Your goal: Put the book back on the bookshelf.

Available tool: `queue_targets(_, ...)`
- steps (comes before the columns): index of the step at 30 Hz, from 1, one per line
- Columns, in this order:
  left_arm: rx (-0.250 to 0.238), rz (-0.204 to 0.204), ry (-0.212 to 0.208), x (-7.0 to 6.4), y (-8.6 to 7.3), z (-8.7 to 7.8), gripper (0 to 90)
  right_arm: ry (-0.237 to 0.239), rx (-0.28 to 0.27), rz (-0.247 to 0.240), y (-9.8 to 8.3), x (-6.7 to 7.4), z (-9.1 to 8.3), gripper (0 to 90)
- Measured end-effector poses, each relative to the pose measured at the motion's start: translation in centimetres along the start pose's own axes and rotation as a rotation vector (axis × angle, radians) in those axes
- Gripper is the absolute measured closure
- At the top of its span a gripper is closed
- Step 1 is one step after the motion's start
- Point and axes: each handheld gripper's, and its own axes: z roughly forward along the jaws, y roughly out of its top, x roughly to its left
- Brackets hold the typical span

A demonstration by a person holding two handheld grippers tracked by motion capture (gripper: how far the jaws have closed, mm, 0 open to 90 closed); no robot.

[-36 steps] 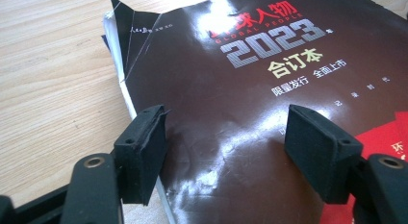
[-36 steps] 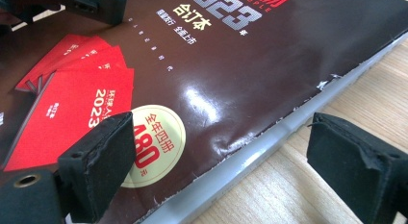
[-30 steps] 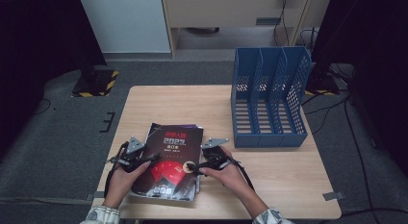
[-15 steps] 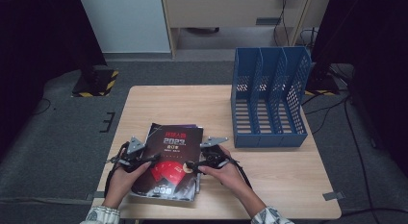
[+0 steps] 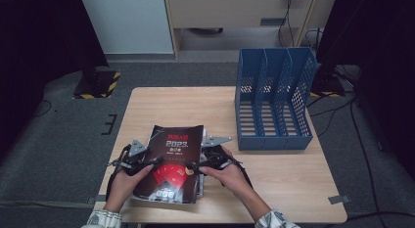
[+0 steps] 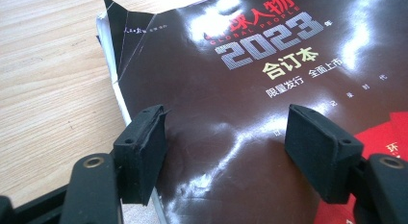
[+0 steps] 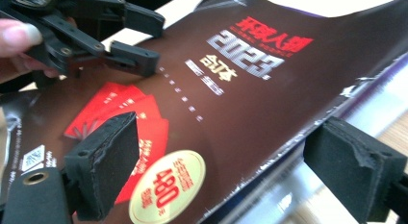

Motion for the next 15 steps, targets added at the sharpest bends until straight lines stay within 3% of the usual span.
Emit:
queue_targets(6, -0.006, 0.000, 0.000, 0.0, -0.1, 0.0, 30.6, 0.021, 0.028, -0.034, 0.0, 0.7, 1.0, 13.2)
queue_targets(15, -0.008, 0.000, 0.000, 0.0, -0.1, 0.0, 30.6, 0.053, 0.046, -0.054, -0.4, 1.0, 1.8, 22.6)
